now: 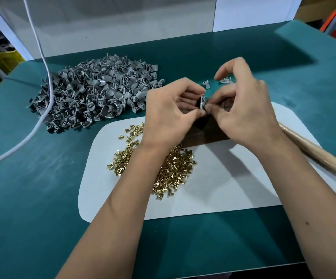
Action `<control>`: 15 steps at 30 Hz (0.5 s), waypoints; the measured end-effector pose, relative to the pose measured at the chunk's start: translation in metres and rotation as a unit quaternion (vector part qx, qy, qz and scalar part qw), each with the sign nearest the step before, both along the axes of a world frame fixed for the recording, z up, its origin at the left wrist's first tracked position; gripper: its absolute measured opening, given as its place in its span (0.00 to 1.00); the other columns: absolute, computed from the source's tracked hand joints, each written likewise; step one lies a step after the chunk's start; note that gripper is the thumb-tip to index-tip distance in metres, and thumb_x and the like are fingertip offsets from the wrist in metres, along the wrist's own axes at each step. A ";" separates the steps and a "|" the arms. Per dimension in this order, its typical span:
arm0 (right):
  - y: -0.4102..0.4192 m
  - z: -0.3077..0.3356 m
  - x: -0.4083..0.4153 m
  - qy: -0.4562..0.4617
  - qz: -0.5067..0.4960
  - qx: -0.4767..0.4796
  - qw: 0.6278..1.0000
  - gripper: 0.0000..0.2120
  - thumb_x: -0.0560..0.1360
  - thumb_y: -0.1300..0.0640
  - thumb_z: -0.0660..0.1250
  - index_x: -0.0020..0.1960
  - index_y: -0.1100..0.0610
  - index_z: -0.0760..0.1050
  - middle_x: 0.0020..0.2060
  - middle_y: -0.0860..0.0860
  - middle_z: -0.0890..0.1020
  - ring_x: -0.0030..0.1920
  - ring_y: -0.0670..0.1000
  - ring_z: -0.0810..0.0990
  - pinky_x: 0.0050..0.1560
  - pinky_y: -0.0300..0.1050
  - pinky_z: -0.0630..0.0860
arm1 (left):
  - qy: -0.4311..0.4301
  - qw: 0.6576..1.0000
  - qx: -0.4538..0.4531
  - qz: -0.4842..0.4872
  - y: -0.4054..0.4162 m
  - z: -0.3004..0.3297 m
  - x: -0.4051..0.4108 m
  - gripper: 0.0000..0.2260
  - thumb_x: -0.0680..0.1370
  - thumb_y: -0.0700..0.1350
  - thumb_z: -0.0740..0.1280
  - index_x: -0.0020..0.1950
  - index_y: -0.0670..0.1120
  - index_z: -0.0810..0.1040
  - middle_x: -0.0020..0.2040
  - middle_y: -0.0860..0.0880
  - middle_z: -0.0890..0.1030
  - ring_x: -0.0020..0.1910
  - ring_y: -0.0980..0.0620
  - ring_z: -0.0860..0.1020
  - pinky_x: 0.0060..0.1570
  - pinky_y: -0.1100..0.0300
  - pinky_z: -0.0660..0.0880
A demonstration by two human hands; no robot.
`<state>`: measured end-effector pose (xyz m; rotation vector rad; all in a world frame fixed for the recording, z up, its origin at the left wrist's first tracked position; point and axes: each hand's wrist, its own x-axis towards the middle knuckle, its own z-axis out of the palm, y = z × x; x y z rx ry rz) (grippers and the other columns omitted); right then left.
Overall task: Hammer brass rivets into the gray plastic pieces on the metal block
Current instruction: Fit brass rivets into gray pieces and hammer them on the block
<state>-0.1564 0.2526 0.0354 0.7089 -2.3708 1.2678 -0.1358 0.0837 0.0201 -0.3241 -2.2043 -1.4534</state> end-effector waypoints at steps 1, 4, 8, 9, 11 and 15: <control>-0.001 0.000 -0.001 0.003 -0.001 -0.005 1.000 0.21 0.69 0.64 0.75 0.56 0.54 0.69 0.35 0.42 0.85 0.35 0.47 0.81 0.38 0.35 0.75 | -0.004 1.000 0.023 -0.001 -0.002 0.000 0.000 0.16 0.66 0.32 0.81 0.51 0.40 0.83 0.44 0.45 0.85 0.44 0.51 0.85 0.45 0.60 0.83; -0.002 0.001 -0.002 0.029 -0.003 -0.005 1.000 0.16 0.70 0.62 0.75 0.53 0.53 0.73 0.37 0.41 0.85 0.38 0.46 0.82 0.42 0.37 0.76 | -0.015 0.997 0.077 -0.006 -0.005 0.002 0.002 0.18 0.65 0.33 0.83 0.51 0.41 0.83 0.47 0.44 0.86 0.45 0.50 0.86 0.47 0.59 0.83; -0.002 0.001 -0.001 0.065 0.011 -0.011 0.998 0.10 0.71 0.63 0.74 0.50 0.56 0.78 0.40 0.43 0.85 0.44 0.44 0.85 0.45 0.45 0.80 | -0.032 0.993 0.117 -0.013 -0.004 0.002 0.001 0.20 0.64 0.34 0.83 0.53 0.40 0.82 0.49 0.43 0.86 0.47 0.48 0.86 0.50 0.56 0.83; -0.002 0.001 -0.001 0.071 0.010 -0.016 0.997 0.09 0.71 0.63 0.74 0.49 0.56 0.79 0.40 0.44 0.85 0.44 0.43 0.85 0.45 0.45 0.80 | -0.033 0.992 0.120 -0.016 -0.004 0.002 0.001 0.20 0.65 0.34 0.83 0.53 0.40 0.82 0.49 0.43 0.86 0.48 0.47 0.86 0.51 0.55 0.83; -0.002 0.001 0.000 0.085 0.000 -0.024 0.996 0.07 0.72 0.61 0.75 0.47 0.55 0.79 0.39 0.45 0.85 0.43 0.43 0.85 0.44 0.44 0.80 | -0.034 0.991 0.125 -0.020 -0.005 0.002 0.002 0.20 0.65 0.34 0.83 0.54 0.39 0.82 0.50 0.42 0.86 0.48 0.47 0.86 0.52 0.54 0.83; -0.004 0.000 0.001 0.085 -0.013 -0.042 0.995 0.03 0.73 0.59 0.75 0.46 0.54 0.82 0.39 0.46 0.85 0.43 0.45 0.84 0.44 0.39 0.79 | -0.035 0.991 0.127 -0.019 -0.006 0.001 0.002 0.18 0.66 0.34 0.83 0.52 0.37 0.83 0.48 0.42 0.87 0.47 0.46 0.87 0.51 0.55 0.83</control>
